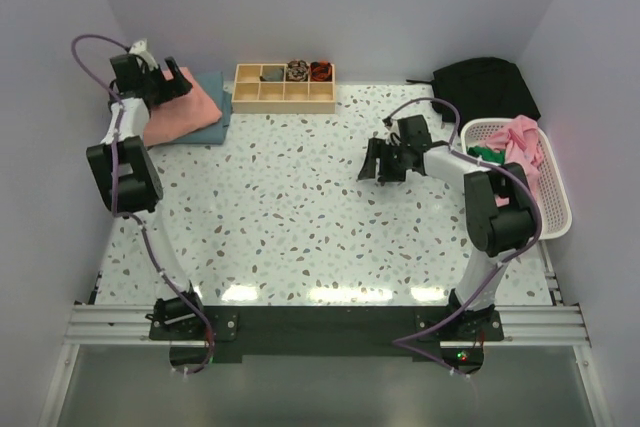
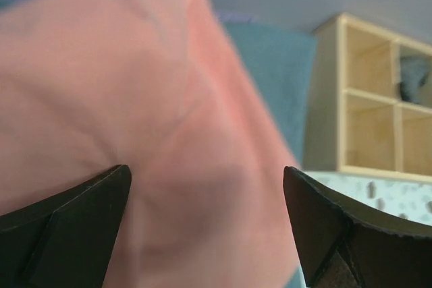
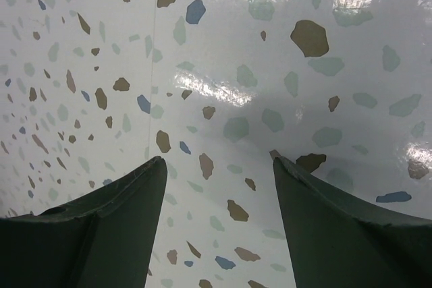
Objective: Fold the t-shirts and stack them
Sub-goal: Put the neatly folded tshirt into the corner of the board with the left arm
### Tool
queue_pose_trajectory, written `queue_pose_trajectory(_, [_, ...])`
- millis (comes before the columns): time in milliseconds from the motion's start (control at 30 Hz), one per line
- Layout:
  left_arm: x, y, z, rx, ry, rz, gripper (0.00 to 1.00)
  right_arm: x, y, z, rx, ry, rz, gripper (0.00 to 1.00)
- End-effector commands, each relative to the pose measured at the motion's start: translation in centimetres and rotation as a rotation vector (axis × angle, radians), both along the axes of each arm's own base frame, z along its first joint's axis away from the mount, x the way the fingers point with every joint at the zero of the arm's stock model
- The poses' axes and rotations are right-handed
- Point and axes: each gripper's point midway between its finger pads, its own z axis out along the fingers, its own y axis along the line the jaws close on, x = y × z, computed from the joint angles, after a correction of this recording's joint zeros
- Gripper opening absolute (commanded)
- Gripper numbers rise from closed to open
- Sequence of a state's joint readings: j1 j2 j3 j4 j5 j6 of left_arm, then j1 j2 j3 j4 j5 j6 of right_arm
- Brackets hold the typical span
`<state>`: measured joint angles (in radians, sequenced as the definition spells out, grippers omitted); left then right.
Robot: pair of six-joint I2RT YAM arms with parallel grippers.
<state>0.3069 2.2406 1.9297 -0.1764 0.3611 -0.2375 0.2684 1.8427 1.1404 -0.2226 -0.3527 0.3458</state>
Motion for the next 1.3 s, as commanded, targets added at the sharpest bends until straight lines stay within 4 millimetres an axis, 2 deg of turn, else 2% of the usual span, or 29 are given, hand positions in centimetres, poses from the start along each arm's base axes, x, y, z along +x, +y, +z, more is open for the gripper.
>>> queue_pose_trajectory(0, [-0.2, 1.0, -3.2, -0.055, 0.048, 0.019, 1.0, 0.4, -0.2, 2.3, -0.008, -0.078, 0.006, 0.68])
queue_pose_trajectory(67, [-0.8, 1.3, -4.7, -0.049, 0.063, 0.038, 1.0, 0.3, -0.3, 2.5, -0.009, -0.083, 0.004, 0.68])
queue_pose_trajectory(167, [-1.5, 1.3, -3.7, -0.029, 0.053, 0.045, 1.0, 0.6, -0.6, 2.9, -0.018, -0.099, -0.014, 0.69])
queue_pose_trajectory(200, [-1.5, 1.1, -2.0, -0.018, 0.021, 0.04, 1.0, 0.7, -0.6, 3.1, -0.022, -0.105, -0.016, 0.68])
queue_pose_trajectory(267, [-2.0, 0.7, -0.3, -0.016, -0.003, 0.034, 1.0, 1.0, -1.0, 4.2, -0.035, -0.139, -0.039, 0.68])
queue_pose_trajectory(300, [-2.3, 0.4, 2.6, -0.008, -0.055, 0.033, 1.0, 1.3, -1.2, 4.7, -0.042, -0.154, -0.052, 0.69])
queue_pose_trajectory(367, [-2.9, -0.4, 4.9, 0.003, -0.091, 0.025, 1.0, 1.8, -1.8, 6.2, -0.06, -0.201, -0.085, 0.69])
queue_pose_trajectory(400, [-3.5, -1.4, 7.9, 0.02, -0.134, 0.022, 1.0, 2.0, -2.2, 6.7, -0.07, -0.217, -0.102, 0.69])
queue_pose_trajectory(467, [-4.5, -2.3, 10.0, 0.047, -0.163, 0.037, 1.0, 2.5, -3.1, 7.8, -0.107, -0.254, -0.146, 0.7])
queue_pose_trajectory(500, [-5.4, -4.1, 13.1, 0.061, -0.217, 0.02, 1.0, 2.7, -3.5, 8.6, -0.117, -0.276, -0.159, 0.7])
queue_pose_trajectory(533, [-6.2, -5.2, 13.0, 0.061, -0.219, 0.003, 1.0, 2.8, -3.7, 8.8, -0.129, -0.285, -0.166, 0.7])
queue_pose_trajectory(567, [-6.7, -6.3, 13.9, 0.074, -0.24, -0.009, 1.0, 2.9, -3.9, 9.0, -0.14, -0.29, -0.168, 0.7])
queue_pose_trajectory(600, [-7.8, -8.8, 16.2, 0.087, -0.283, -0.04, 1.0, 3.0, -4.4, 9.1, -0.164, -0.299, -0.18, 0.7])
queue_pose_trajectory(667, [-9.2, -11.8, 16.1, 0.075, -0.291, -0.097, 1.0, 2.9, -4.8, 9.3, -0.198, -0.307, -0.191, 0.71])
queue_pose_trajectory(700, [-10.5, -15.0, 17.8, 0.071, -0.336, -0.155, 1.0, 2.9, -5.5, 9.3, -0.231, -0.313, -0.206, 0.89])
queue_pose_trajectory(733, [-11.3, -16.6, 17.0, 0.067, -0.338, -0.18, 1.0, 2.7, -5.5, 9.7, -0.247, -0.325, -0.206, 0.98])
queue_pose_trajectory(767, [-12.1, -18.3, 16.8, 0.062, -0.345, -0.21, 1.0, 2.4, -5.9, 9.7, -0.269, -0.33, -0.217, 0.99])
queue_pose_trajectory(800, [-13.6, -21.1, 18.5, 0.049, -0.402, -0.257, 1.0, 2.2, -6.2, 9.8, -0.288, -0.341, -0.211, 0.99])
queue_pose_trajectory(833, [-14.6, -22.2, 16.8, 0.041, -0.377, -0.274, 1.0, 2.0, -6.6, 10.9, -0.296, -0.371, -0.223, 0.99])
queue_pose_trajectory(900, [-16.8, -24.7, 17.3, 0.008, -0.383, -0.307, 1.0, 1.2, -7.0, 11.3, -0.322, -0.391, -0.231, 0.99])
queue_pose_trajectory(933, [-17.7, -25.3, 15.8, -0.001, -0.354, -0.318, 1.0, 0.7, -7.7, 12.3, -0.34, -0.413, -0.256, 0.99])
queue_pose_trajectory(967, [-18.5, -25.9, 15.7, -0.016, -0.352, -0.33, 1.0, 0.1, -8.2, 12.3, -0.355, -0.415, -0.263, 0.99])
queue_pose_trajectory(1000, [-20.0, -27.1, 16.3, -0.026, -0.372, -0.366, 1.0, -0.2, -8.5, 12.7, -0.363, -0.424, -0.273, 0.99])
queue_pose_trajectory(1033, [-21.0, -27.8, 14.9, -0.031, -0.344, -0.393, 1.0, -0.6, -8.7, 12.9, -0.368, -0.427, -0.284, 0.99])
queue_pose_trajectory(1100, [-23.0, -28.9, 14.0, -0.019, -0.318, -0.42, 1.0, -1.6, -9.1, 13.9, -0.356, -0.456, -0.298, 0.99])
queue_pose_trajectory(1133, [-23.4, -28.5, 12.6, 0.001, -0.286, -0.389, 1.0, -2.2, -9.2, 14.2, -0.356, -0.461, -0.299, 0.99])
queue_pose_trajectory(1200, [-25.0, -28.7, 11.9, 0.021, -0.269, -0.387, 1.0, -3.3, -10.6, 14.5, -0.387, -0.478, -0.354, 0.99])
queue_pose_trajectory(1233, [-25.2, -27.7, 10.3, 0.047, -0.242, -0.338, 1.0, -3.6, -11.2, 14.6, -0.402, -0.486, -0.377, 0.99])
queue_pose_trajectory(1267, [-25.5, -27.4, 9.9, 0.057, -0.24, -0.321, 1.0, -4.3, -12.1, 14.3, -0.432, -0.494, -0.404, 0.99])
